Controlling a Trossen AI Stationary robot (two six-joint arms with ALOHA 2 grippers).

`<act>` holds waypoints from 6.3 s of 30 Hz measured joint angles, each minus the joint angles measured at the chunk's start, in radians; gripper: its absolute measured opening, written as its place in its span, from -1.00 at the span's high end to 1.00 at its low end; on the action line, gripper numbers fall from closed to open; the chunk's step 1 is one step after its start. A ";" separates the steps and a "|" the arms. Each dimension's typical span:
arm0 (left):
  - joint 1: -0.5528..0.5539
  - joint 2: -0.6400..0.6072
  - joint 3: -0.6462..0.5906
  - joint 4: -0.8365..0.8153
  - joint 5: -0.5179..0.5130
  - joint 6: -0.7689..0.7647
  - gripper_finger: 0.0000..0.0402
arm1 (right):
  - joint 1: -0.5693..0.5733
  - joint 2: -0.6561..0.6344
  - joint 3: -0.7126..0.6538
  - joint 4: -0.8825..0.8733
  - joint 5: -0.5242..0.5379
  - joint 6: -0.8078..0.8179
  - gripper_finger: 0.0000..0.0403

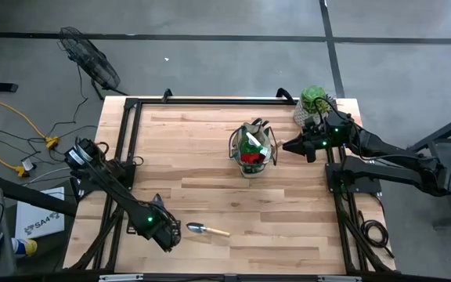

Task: Pick & Place Garden tools in Gardening bag
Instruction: Put the left brown trowel into the gardening bag

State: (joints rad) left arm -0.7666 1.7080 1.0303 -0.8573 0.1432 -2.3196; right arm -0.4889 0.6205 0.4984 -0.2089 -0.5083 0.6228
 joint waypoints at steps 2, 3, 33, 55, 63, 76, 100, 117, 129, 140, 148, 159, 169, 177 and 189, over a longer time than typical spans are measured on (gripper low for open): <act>0.000 0.009 0.000 0.001 0.000 0.000 -0.07 | 0.000 0.000 0.000 -0.002 0.000 0.000 0.48; 0.000 0.013 0.000 0.002 0.000 0.001 -0.07 | 0.000 0.000 0.000 -0.002 0.000 0.000 0.48; 0.021 0.036 0.068 -0.032 0.027 0.277 0.68 | 0.000 0.000 0.000 0.064 -0.108 -0.081 0.48; 0.478 0.035 0.687 -0.624 -0.214 1.426 0.68 | 0.182 0.075 0.210 0.044 -0.057 -0.538 0.48; 0.658 0.035 0.829 -0.675 -0.277 1.692 0.68 | 0.291 0.261 0.398 -0.107 0.070 -0.726 0.48; 0.809 0.042 0.889 -0.675 -0.370 1.978 0.68 | 0.387 0.595 0.618 -0.117 0.385 -0.840 -0.03; 0.858 0.042 0.889 -0.660 -0.264 2.001 0.68 | 0.446 0.935 0.706 0.117 1.013 -1.417 -0.12; 0.858 0.042 0.888 -0.662 -0.231 1.998 0.68 | 0.447 0.938 0.704 0.088 1.024 -1.431 0.91; 0.859 0.042 0.888 -0.633 -0.338 1.983 0.28 | 0.450 0.939 0.704 0.058 1.080 -1.406 0.99; 0.859 0.034 0.936 -0.615 -0.465 1.971 -0.42 | 0.447 0.923 0.705 0.035 1.182 -1.249 0.99; 0.919 0.034 1.058 -0.619 -0.591 2.155 -0.43 | 0.418 0.859 0.705 0.033 1.224 -1.204 0.99; 0.981 0.034 1.082 -0.363 -0.778 2.823 -0.44 | 0.351 0.723 0.705 -0.086 1.161 -1.009 0.99; 1.273 -0.004 1.082 -0.228 -0.285 2.828 -0.26 | 0.302 0.658 0.705 -0.251 1.151 -0.821 0.99; 1.430 0.003 1.083 -0.117 0.211 2.894 -0.11 | 0.273 0.658 0.705 -0.245 1.090 -0.769 0.99; 1.392 0.016 1.082 -0.015 0.314 2.958 -0.10 | 0.233 0.658 0.705 -0.244 1.017 -0.669 0.99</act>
State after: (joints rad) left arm 0.6256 1.7243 2.1120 -0.8724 0.4570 0.6384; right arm -0.2554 1.2789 1.2037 -0.4525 0.5091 -0.0459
